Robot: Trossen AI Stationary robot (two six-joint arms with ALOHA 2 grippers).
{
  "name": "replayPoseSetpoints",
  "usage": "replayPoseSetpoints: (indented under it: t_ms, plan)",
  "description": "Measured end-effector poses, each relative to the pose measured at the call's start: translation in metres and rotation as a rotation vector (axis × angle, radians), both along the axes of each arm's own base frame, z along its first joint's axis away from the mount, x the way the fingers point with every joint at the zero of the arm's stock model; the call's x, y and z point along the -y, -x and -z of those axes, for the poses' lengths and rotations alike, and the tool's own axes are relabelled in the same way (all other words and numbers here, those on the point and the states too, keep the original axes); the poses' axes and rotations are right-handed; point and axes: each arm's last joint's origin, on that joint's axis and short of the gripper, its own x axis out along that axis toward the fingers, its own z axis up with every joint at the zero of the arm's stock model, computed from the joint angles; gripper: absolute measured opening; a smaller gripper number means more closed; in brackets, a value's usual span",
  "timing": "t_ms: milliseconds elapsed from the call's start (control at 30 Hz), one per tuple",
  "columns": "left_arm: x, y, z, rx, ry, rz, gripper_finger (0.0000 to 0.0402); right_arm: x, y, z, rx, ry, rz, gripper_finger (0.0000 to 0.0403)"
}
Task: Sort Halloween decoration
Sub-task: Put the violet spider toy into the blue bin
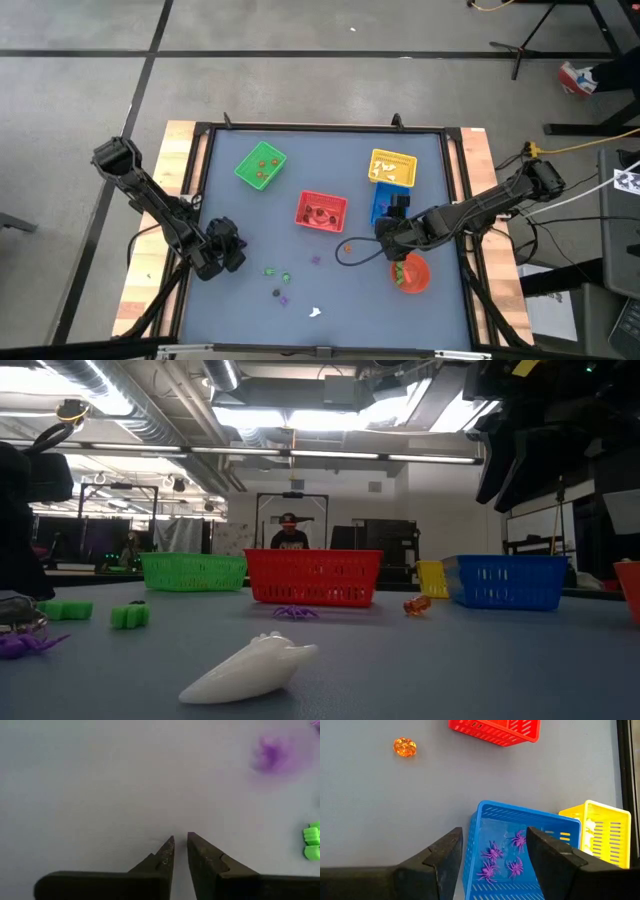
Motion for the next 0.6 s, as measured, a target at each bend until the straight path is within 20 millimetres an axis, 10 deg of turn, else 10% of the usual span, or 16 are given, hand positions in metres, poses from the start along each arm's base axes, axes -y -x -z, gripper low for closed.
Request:
replayPoseSetpoints:
  t_ms: [600]
  plan:
    - [0.0047, -0.0054, -0.0034, 0.071, -0.01, 0.04, 0.0019, 0.0, 0.0, -0.0001, 0.0, 0.0, 0.0, 0.0218]
